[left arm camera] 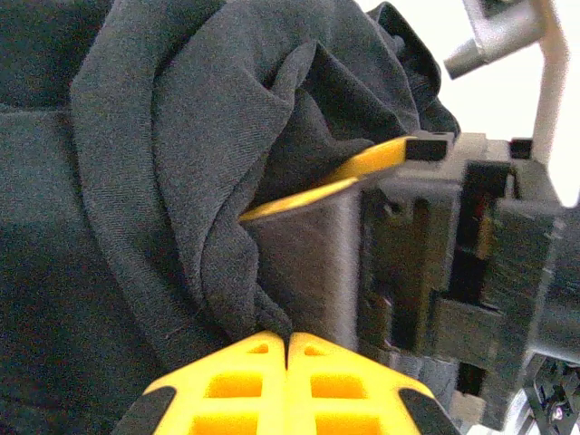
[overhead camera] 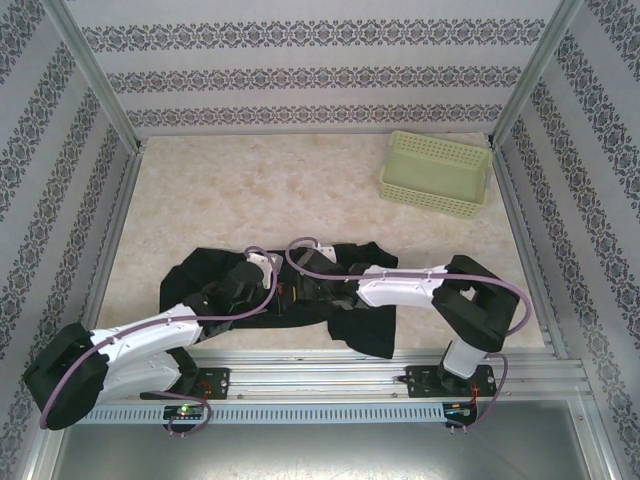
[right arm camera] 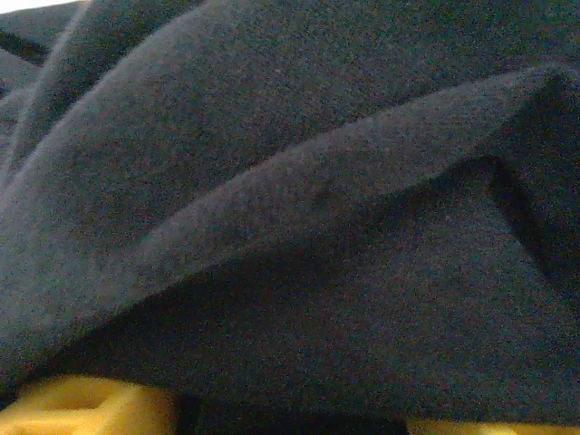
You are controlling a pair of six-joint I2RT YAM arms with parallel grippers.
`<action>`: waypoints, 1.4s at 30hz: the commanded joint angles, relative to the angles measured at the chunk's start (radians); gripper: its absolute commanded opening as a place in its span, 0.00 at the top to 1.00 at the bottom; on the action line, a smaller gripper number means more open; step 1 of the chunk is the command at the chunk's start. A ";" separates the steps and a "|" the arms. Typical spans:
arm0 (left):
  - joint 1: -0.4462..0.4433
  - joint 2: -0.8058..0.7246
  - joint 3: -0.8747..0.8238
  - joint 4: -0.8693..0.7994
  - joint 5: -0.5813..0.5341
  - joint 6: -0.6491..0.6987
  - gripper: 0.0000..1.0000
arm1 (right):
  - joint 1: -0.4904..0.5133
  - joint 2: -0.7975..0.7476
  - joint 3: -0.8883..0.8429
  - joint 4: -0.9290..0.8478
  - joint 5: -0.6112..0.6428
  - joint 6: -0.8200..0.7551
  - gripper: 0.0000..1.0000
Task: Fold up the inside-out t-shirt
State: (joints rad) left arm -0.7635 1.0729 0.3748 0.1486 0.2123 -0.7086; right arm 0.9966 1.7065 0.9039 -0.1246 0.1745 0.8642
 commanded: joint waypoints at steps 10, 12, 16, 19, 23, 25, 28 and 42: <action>0.009 0.041 0.062 -0.078 -0.093 0.032 0.92 | 0.022 -0.195 -0.038 -0.063 0.044 -0.102 1.00; 0.012 0.058 0.075 -0.092 -0.108 0.043 0.87 | 0.020 -0.260 -0.077 -0.054 0.028 -0.101 1.00; 0.013 0.070 0.083 -0.101 -0.113 0.056 0.81 | 0.007 -0.349 -0.144 -0.034 -0.006 -0.096 1.00; 0.013 0.057 0.094 -0.151 -0.135 0.082 0.72 | -0.002 -0.398 -0.202 0.009 -0.024 -0.096 1.00; 0.011 0.030 0.141 -0.281 -0.175 0.147 0.62 | -0.007 -0.451 -0.296 0.105 -0.036 -0.094 1.00; 0.002 0.016 0.163 -0.310 -0.170 0.171 0.58 | -0.001 -0.453 -0.335 0.137 -0.034 -0.083 1.00; -0.015 0.033 0.205 -0.333 -0.150 0.184 0.55 | 0.044 -0.417 -0.355 0.124 0.015 -0.057 1.00; -0.062 0.302 0.307 -0.328 -0.082 0.127 0.65 | 0.135 -0.322 -0.215 -0.066 0.170 -0.030 0.56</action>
State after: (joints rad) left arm -0.8059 1.3544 0.6598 -0.1463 0.1074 -0.5770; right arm 1.1355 1.3949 0.6453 -0.1341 0.2878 0.8345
